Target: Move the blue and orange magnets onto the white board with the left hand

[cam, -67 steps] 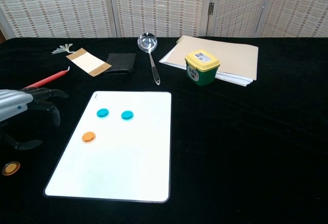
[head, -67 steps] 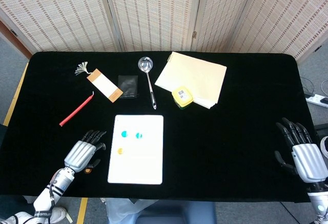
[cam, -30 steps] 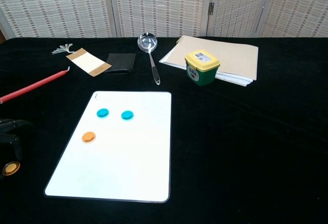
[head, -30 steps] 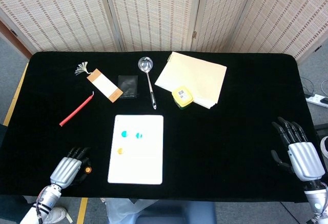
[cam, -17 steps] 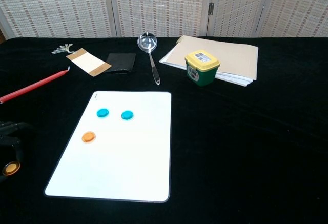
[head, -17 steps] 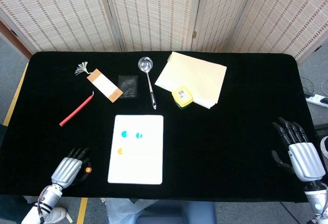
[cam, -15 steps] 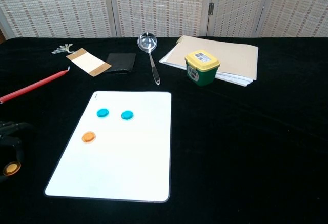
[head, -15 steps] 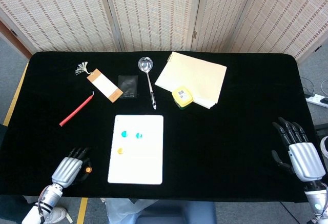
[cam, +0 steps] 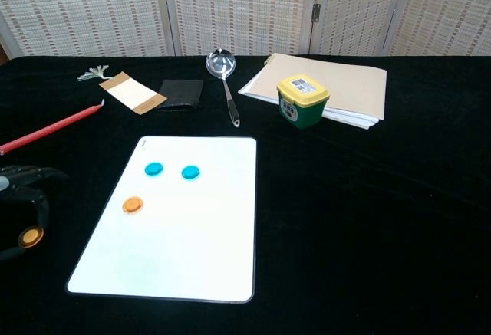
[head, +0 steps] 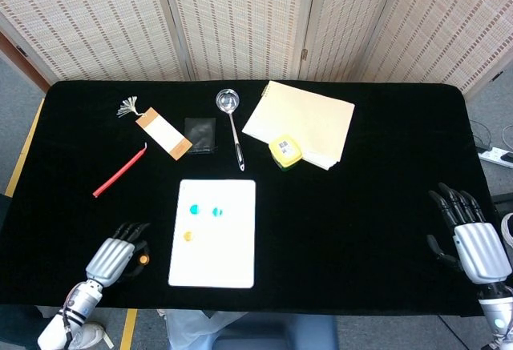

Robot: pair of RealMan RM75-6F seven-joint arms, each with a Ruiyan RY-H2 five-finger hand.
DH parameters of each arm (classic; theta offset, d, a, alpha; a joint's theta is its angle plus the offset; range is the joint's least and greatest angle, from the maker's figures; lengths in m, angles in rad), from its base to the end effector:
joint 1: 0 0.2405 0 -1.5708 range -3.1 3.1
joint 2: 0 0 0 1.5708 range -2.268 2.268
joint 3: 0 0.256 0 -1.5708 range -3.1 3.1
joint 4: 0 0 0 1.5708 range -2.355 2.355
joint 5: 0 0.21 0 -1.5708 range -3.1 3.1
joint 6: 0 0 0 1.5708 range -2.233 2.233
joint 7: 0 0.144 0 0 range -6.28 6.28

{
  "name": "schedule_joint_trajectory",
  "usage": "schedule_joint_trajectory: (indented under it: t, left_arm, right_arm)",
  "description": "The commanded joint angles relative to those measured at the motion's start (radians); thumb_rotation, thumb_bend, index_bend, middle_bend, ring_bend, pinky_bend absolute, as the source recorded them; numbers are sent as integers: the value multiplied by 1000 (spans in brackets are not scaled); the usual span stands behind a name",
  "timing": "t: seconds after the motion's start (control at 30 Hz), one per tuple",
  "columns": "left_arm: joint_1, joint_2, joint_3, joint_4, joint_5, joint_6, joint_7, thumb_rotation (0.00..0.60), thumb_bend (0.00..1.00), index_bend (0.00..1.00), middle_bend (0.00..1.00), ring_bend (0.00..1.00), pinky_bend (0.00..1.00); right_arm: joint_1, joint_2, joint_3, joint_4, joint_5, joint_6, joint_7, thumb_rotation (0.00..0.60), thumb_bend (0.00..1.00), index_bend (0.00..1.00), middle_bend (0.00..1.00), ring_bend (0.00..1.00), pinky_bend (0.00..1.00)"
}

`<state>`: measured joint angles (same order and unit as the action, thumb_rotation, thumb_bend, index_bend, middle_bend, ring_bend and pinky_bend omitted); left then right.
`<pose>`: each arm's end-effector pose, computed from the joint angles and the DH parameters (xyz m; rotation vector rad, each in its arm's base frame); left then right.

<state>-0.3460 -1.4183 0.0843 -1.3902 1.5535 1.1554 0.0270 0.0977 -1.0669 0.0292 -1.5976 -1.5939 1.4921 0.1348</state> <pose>-0.2870 0.2194 0.0167 -1.8808 -1.0278 -0.8164 -0.3046 -0.1805 0.1697 1.4561 -0.9242 1.0030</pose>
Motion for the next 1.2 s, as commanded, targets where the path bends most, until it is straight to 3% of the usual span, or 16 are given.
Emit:
schedule_joint_trajectory:
  t: [0.03, 0.33, 0.53, 0.83, 1.2]
  left_arm:
    - [-35, 15, -27, -40, 12, -14, 2, 600, 410, 522, 109, 0, 0]
    - [-169, -23, -115, -120, -14, -138, 60, 600, 409, 515, 109, 0, 0]
    - [-248, -87, -163, -107, -80, -234, 124, 600, 410, 514, 109, 0, 0]
    - [-311, -146, -202, -84, -183, -317, 182, 600, 409, 509, 109, 0, 0]
    - [-350, -187, -204, -63, -289, -348, 251, 600, 410, 500, 109, 0, 0]
  right_arm:
    - [-1, 0, 0, 3, 1, 2, 4, 600, 462, 0, 0, 0, 0]
    - [-8, -2, -1, 18, 6, 8, 21, 600, 462, 0, 0, 0, 0]
    - [-12, -2, -1, 26, 11, 9, 28, 600, 462, 0, 0, 0, 0]
    - [-14, -5, -2, 34, 16, 6, 34, 600, 462, 0, 0, 0, 0]
    - [-22, -4, -3, 39, 19, 11, 40, 600, 462, 0, 0, 0, 0]
